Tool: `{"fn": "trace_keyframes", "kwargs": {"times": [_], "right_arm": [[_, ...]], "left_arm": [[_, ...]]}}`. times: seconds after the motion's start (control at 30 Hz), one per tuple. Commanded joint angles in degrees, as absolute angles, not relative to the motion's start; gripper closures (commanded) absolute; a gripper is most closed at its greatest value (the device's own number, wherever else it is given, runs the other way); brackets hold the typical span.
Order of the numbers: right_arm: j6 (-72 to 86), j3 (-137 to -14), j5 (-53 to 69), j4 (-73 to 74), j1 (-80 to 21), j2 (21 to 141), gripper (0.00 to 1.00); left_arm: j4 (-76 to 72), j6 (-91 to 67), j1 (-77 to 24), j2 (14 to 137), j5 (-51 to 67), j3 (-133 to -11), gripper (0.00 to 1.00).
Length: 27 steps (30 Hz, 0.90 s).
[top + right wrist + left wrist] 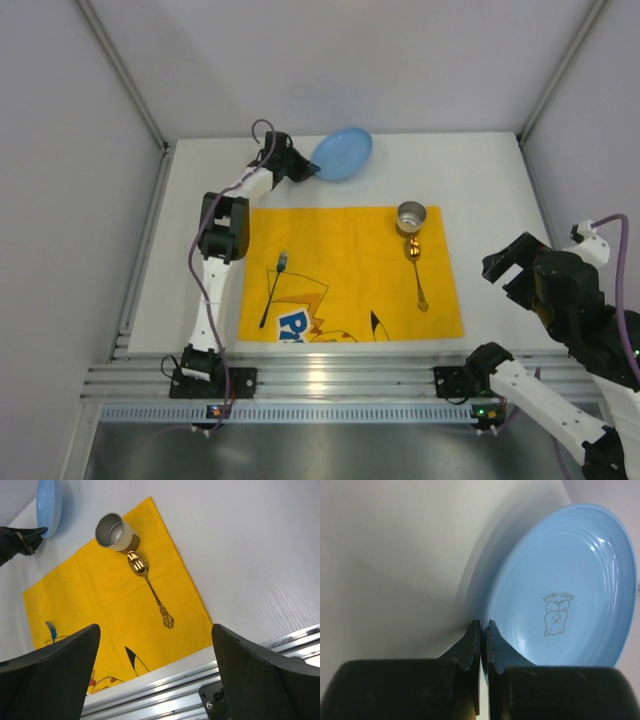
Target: Set the dinner table for one person
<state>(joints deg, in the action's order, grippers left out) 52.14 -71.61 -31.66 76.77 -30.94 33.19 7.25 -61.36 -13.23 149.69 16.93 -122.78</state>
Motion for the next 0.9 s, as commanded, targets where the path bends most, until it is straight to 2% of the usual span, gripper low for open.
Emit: {"fn": "trace_keyframes", "kwargs": {"times": [0.0, 0.23, 0.33, 0.6, 0.87], "right_arm": [[48.3, -70.3, -34.5, 78.8, -30.3, 31.2, 0.06], [40.1, -64.4, -31.0, 74.0, -30.3, 29.4, 0.03], [34.1, -63.6, -28.9, 70.9, -30.4, 32.5, 0.02], [28.0, -63.2, -22.8, 65.4, -30.3, 36.4, 0.02], [26.4, -60.7, -18.8, 64.3, -30.3, 35.2, 0.02]], "left_arm": [[6.0, -57.8, -14.6, 138.7, 20.6, -118.5, 1.00], [13.9, -45.6, -19.6, 126.4, 20.3, -108.5, 1.00], [18.1, -40.3, -22.7, 119.3, 14.7, -100.5, 1.00], [20.8, -35.7, -30.0, 100.8, 7.6, -74.7, 1.00], [20.7, -38.5, -36.4, 92.6, 4.1, -61.4, 1.00]]}}
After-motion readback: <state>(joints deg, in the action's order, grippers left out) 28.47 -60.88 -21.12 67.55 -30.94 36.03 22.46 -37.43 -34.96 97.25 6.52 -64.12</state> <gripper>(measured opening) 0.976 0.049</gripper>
